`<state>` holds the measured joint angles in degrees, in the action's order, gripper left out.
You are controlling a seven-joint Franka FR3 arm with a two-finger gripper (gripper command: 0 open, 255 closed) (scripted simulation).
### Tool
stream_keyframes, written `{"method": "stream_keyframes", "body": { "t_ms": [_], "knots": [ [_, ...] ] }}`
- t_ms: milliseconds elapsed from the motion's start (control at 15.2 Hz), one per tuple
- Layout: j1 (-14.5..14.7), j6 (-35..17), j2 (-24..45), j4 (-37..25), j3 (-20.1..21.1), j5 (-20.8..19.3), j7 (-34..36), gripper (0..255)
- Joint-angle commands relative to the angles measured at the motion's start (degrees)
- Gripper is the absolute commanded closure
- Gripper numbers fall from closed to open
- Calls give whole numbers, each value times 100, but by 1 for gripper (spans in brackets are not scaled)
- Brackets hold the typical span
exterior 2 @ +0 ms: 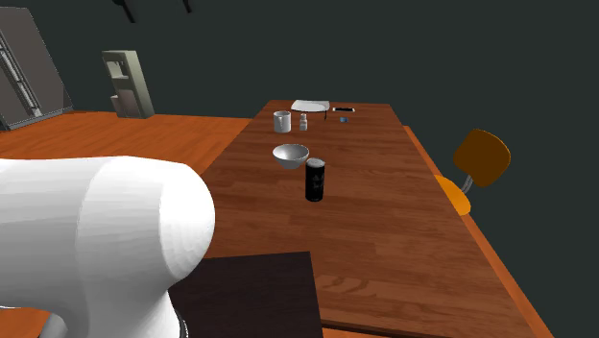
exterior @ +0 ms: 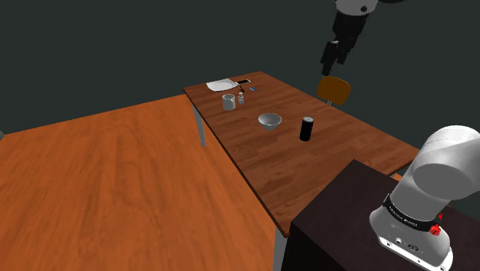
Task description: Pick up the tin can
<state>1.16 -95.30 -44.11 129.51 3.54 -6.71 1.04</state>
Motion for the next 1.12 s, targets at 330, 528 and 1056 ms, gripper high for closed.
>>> {"method": "stream_keyframes", "body": {
  "t_ms": [330, 528, 1056],
  "knots": [
    [-122, -734, 385, 407, -454, -145, -354, 0],
    [-198, -1180, 704, 570, -722, -216, -569, 0],
    [-360, -2346, 1856, 698, -1422, -274, -1185, 0]
  ]
}}
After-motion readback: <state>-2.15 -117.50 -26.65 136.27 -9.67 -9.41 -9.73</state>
